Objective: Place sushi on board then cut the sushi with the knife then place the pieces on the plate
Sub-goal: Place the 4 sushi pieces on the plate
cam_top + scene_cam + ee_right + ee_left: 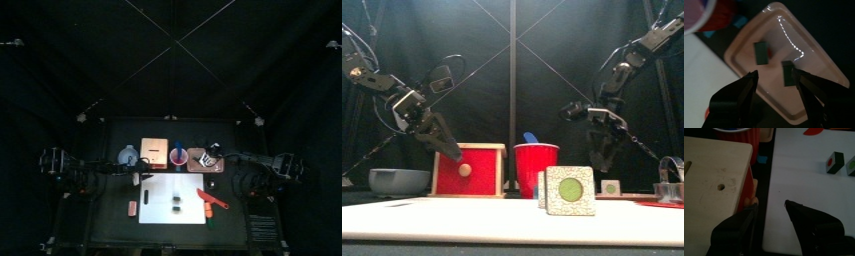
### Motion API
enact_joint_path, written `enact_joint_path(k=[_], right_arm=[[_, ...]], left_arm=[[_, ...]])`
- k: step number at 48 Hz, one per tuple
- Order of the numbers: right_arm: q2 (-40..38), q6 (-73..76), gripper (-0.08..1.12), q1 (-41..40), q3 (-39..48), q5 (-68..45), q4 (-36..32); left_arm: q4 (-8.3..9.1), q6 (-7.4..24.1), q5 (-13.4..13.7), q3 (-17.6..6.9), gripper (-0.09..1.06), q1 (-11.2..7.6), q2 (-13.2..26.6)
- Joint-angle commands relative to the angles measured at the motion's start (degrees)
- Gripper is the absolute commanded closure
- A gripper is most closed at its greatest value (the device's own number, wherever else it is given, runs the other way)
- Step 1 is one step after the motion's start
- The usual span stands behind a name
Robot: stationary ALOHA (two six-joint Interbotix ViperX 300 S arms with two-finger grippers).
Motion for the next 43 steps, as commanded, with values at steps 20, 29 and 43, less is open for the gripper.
enact_joint_path(k=[20,29,43], right_arm=[[6.59,-0.26,0.15,26.72,-9.76,-10.11,2.37],[12.04,-0.44,0.14,31.11,-12.74,-10.72,1.41],[16.08,-0.26,0.14,33.31,-16.17,-10.81,2.46]], left_arm=[[0.0,0.0,-0.26,-1.05,0.12,0.26,-0.18],[-0.09,0.0,-0.26,-1.05,0.12,0.18,-0.18],[0.09,0.09,-0.26,-0.88,0.12,0.26,-0.18]])
